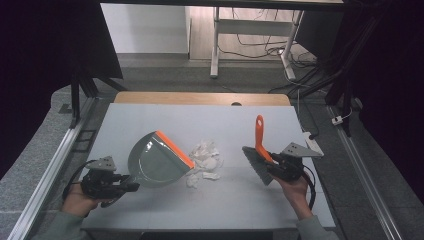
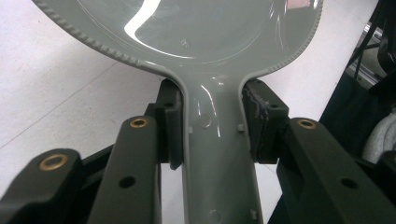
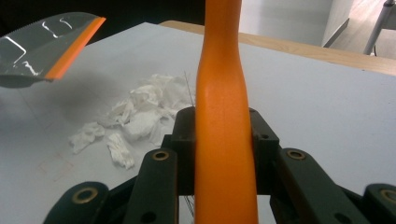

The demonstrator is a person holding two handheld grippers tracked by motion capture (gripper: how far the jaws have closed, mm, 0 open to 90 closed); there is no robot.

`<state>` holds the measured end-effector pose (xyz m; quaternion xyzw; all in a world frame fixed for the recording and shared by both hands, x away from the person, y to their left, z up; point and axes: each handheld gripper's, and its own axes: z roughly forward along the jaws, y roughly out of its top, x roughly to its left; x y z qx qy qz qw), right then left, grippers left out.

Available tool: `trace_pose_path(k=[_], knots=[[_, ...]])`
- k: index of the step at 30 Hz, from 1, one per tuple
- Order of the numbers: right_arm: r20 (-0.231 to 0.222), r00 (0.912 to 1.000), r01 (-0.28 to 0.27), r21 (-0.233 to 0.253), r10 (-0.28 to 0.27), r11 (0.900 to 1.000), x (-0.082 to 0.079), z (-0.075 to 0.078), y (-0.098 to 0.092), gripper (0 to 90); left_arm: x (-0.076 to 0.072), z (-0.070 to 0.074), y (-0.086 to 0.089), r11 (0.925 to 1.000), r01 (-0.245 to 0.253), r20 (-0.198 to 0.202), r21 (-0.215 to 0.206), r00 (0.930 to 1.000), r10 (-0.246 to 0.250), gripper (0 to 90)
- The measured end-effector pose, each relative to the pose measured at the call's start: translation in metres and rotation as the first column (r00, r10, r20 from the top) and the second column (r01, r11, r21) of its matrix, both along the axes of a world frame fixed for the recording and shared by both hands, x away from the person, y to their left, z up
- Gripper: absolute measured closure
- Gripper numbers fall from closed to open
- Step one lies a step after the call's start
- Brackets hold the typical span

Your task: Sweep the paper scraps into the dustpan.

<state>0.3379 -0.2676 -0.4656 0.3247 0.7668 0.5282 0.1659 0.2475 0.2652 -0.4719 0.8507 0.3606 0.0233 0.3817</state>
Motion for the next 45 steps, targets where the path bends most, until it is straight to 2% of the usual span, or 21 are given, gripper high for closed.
trace_pose_path(k=[4,10,15,19,26,33,38,45], knots=[[-0.003,0.9999,0.010,0.009,-0.010,1.000,0.005,0.001,0.006,70.2,-0.001,-0.001,0.002,1.0000,0.009,-0.007,0.002,0.9999,-0.009,61.8],[-0.006,1.0000,0.007,-0.012,-0.007,1.000,0.011,0.001,0.020,70.2,-0.005,0.001,0.008,0.9994,0.029,-0.008,0.017,0.9995,-0.029,61.8],[-0.012,0.9999,0.003,-0.007,-0.003,1.000,0.017,0.002,0.032,70.2,-0.007,0.000,0.013,0.9991,0.033,-0.020,0.025,0.9993,-0.032,61.8],[-0.025,0.9997,-0.003,-0.012,0.003,1.000,0.024,0.000,0.046,70.2,-0.009,-0.004,0.011,0.9987,0.039,-0.033,0.032,0.9987,-0.038,61.8],[-0.026,0.9996,-0.006,-0.015,0.006,1.000,0.032,0.002,0.058,70.2,-0.010,-0.012,0.005,0.9959,0.071,-0.067,0.056,0.9955,-0.067,61.8],[-0.023,0.9997,-0.007,-0.025,0.006,1.000,0.039,0.003,0.066,70.2,-0.010,-0.019,0.001,0.9928,0.097,-0.090,0.071,0.9918,-0.090,61.8],[-0.025,0.9997,0.005,-0.024,-0.006,1.000,0.044,0.004,0.068,70.2,-0.008,-0.023,-0.001,0.9908,0.119,-0.099,0.064,0.9887,-0.113,61.8],[-0.031,0.9995,0.007,-0.030,-0.008,1.000,0.052,0.001,0.072,70.2,-0.007,-0.026,-0.003,0.9902,0.120,-0.113,0.072,0.9874,-0.111,61.7]])
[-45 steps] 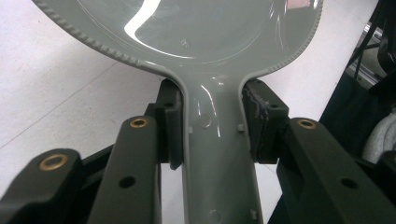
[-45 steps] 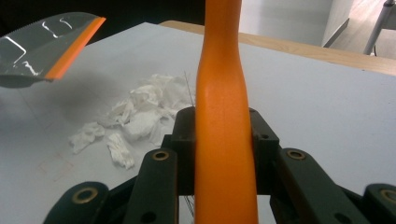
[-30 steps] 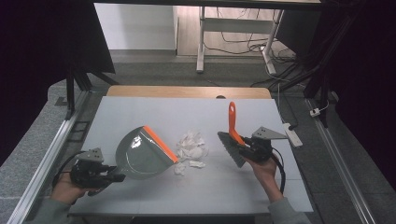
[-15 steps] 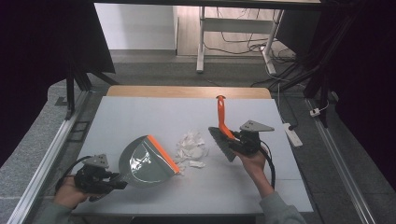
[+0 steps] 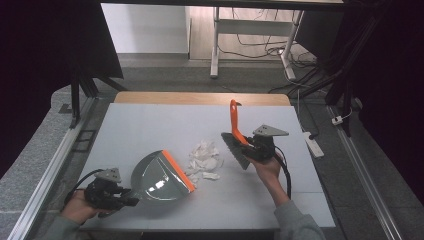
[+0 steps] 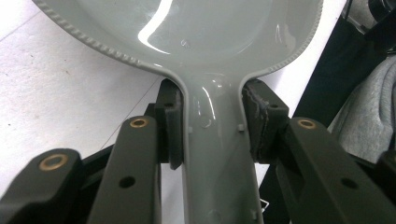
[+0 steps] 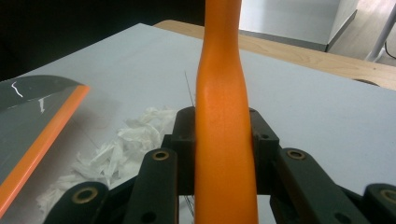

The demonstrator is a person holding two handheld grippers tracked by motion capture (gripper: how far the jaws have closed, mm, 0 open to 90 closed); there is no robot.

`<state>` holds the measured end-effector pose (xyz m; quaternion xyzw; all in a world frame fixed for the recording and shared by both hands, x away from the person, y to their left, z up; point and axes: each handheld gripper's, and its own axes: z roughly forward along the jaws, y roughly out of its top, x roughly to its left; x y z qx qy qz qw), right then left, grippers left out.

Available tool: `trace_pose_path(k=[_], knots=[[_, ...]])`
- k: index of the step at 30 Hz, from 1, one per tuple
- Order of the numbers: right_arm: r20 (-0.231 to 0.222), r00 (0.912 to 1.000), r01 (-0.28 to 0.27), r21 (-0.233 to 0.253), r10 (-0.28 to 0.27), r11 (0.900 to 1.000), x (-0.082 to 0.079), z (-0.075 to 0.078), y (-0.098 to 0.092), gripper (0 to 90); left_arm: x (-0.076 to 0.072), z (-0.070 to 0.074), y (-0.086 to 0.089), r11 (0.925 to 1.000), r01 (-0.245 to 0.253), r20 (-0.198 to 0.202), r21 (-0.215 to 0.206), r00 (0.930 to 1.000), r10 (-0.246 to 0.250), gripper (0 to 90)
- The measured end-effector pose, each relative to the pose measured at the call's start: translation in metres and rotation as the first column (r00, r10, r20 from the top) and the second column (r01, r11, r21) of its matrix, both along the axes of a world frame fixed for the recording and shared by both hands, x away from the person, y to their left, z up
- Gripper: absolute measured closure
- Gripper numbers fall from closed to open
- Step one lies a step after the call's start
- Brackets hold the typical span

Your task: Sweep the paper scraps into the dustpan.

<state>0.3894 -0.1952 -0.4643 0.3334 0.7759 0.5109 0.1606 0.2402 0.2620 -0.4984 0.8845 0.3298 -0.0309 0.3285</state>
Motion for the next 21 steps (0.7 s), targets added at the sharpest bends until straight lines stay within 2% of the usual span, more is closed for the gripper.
trace_pose_path(k=[8,21], knots=[[-0.005,1.0000,-0.005,-0.010,0.005,1.000,0.007,-0.003,0.008,70.2,-0.001,-0.004,-0.002,0.9998,0.018,-0.015,0.003,0.9997,-0.018,61.7],[0.019,0.9998,-0.005,-0.029,0.005,1.000,0.020,-0.001,0.020,70.2,-0.002,-0.008,-0.004,0.9992,0.039,-0.028,0.004,0.9989,-0.039,61.8]])
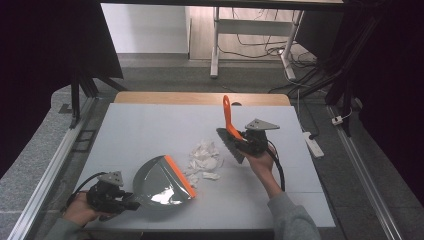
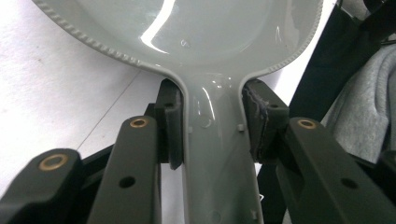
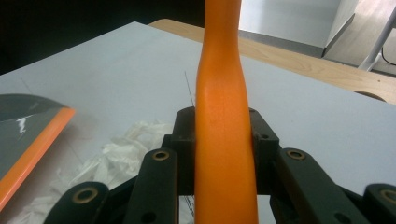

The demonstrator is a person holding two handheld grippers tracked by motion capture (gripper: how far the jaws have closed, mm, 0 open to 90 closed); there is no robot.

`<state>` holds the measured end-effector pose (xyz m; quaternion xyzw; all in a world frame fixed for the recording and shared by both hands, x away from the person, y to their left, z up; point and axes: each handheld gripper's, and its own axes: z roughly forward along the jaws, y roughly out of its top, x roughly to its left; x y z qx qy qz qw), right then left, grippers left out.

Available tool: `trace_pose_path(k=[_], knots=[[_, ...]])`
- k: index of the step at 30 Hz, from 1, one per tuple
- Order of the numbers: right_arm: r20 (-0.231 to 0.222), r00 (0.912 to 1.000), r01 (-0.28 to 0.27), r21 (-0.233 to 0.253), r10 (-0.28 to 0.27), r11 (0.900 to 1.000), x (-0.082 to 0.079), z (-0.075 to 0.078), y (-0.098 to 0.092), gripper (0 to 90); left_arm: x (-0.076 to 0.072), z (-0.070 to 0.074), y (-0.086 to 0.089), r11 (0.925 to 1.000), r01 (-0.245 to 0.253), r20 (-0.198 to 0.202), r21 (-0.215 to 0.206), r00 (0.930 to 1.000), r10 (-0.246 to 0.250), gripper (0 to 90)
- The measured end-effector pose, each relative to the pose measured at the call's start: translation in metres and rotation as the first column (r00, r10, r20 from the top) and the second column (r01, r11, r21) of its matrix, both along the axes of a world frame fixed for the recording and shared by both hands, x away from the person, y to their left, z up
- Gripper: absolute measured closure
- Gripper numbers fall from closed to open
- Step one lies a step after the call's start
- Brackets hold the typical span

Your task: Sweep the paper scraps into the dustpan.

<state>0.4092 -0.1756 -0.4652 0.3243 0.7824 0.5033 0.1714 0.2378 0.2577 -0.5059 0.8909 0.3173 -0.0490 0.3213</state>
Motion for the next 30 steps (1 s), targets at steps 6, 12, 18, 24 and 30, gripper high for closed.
trace_pose_path(k=[6,12,18,24,30], knots=[[-0.022,0.9996,0.017,-0.031,-0.018,0.999,0.012,-0.005,0.013,70.2,0.001,-0.001,0.001,0.9999,0.015,-0.005,-0.005,0.9999,-0.015,61.7],[-0.041,0.9989,0.021,-0.060,-0.024,0.998,0.021,-0.008,0.025,70.2,-0.001,-0.002,0.004,0.9997,0.024,-0.013,-0.008,0.9996,-0.024,61.7],[-0.051,0.9983,0.025,-0.093,-0.030,0.995,0.030,-0.010,0.035,70.3,0.000,-0.003,0.004,0.9994,0.034,-0.018,-0.007,0.9993,-0.034,61.7],[-0.069,0.9969,0.030,-0.097,-0.037,0.995,0.035,-0.016,0.038,70.3,0.001,-0.004,0.005,0.9995,0.030,-0.028,-0.012,0.9991,-0.031,61.7],[-0.091,0.9951,0.028,-0.104,-0.038,0.994,0.037,-0.023,0.043,70.3,0.001,-0.007,0.003,0.9994,0.035,-0.038,0.001,0.9986,-0.035,61.7]])
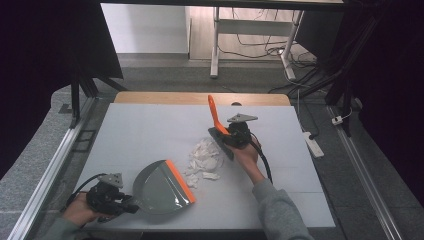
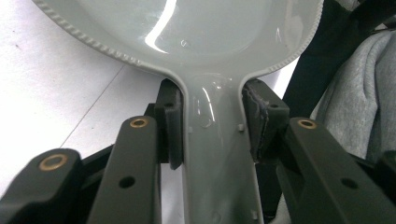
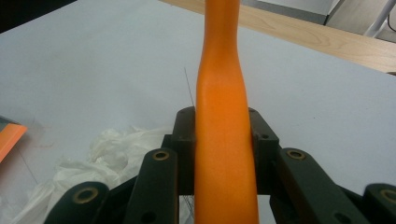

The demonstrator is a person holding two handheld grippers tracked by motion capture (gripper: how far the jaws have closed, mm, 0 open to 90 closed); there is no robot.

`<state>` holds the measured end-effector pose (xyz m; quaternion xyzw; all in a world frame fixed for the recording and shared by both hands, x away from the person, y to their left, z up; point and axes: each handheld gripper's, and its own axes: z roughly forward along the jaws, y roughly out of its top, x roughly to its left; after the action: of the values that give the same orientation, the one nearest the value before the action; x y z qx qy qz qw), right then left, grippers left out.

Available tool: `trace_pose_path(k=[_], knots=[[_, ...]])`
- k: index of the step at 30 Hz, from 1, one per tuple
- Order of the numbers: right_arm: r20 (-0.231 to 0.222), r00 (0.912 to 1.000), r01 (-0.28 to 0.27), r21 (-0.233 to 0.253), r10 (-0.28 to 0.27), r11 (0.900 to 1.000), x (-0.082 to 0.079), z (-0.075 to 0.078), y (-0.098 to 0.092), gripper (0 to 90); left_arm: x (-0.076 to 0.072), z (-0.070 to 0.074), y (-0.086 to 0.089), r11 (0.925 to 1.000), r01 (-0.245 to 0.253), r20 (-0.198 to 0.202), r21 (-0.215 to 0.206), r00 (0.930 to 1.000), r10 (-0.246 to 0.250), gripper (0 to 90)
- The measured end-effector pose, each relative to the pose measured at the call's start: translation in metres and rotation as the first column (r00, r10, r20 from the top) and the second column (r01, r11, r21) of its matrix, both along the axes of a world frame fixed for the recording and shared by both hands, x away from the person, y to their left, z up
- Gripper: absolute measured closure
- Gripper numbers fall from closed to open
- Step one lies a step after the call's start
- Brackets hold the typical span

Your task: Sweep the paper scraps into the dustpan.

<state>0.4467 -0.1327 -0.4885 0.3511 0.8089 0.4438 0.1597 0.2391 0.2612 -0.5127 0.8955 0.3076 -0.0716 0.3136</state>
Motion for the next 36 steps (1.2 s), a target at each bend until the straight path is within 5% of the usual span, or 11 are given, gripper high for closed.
trace_pose_path(k=[26,36], knots=[[-0.034,0.9980,-0.053,-0.010,0.053,0.999,-0.005,-0.008,0.026,70.6,0.006,-0.008,-0.013,0.9999,-0.004,-0.025,0.011,0.9997,0.004,61.7],[-0.029,0.9924,-0.120,-0.040,0.119,0.992,-0.020,-0.009,0.038,70.6,0.007,-0.009,-0.014,0.9999,-0.008,-0.027,0.011,0.9996,0.009,61.8]])
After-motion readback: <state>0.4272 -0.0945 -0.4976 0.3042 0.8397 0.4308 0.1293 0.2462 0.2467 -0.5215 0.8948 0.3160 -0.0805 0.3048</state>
